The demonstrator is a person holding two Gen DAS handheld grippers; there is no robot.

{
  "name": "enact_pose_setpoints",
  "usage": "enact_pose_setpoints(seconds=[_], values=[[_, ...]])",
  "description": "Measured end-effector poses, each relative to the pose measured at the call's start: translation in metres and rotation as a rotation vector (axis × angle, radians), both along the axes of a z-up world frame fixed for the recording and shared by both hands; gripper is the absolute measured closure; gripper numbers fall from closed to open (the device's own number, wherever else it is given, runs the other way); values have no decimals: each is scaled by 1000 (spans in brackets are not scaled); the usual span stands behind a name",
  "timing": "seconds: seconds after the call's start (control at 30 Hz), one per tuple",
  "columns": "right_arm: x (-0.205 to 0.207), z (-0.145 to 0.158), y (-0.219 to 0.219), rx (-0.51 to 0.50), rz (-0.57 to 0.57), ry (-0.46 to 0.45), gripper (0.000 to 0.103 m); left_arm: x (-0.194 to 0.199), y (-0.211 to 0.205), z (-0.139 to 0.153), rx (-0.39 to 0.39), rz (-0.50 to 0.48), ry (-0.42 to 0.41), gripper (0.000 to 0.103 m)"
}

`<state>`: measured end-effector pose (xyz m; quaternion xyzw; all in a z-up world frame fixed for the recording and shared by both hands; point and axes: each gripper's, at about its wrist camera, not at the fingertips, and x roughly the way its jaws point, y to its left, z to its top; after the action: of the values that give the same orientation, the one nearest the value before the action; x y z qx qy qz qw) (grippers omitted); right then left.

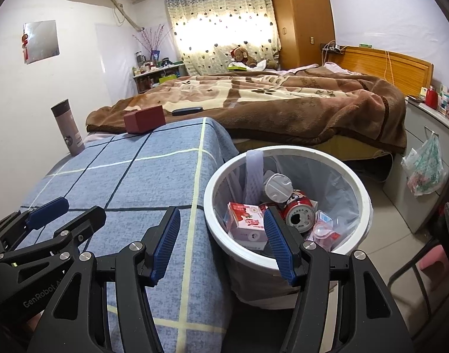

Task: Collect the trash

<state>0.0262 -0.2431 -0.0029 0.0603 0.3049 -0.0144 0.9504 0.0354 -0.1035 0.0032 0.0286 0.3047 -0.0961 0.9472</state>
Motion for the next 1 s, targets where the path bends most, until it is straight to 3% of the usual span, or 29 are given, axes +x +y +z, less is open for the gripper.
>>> enact_pose_setpoints(seconds=[1.0], values=[[-1,1,2,-1,4,-6,43,-3,-1,0,5,0,2,36]])
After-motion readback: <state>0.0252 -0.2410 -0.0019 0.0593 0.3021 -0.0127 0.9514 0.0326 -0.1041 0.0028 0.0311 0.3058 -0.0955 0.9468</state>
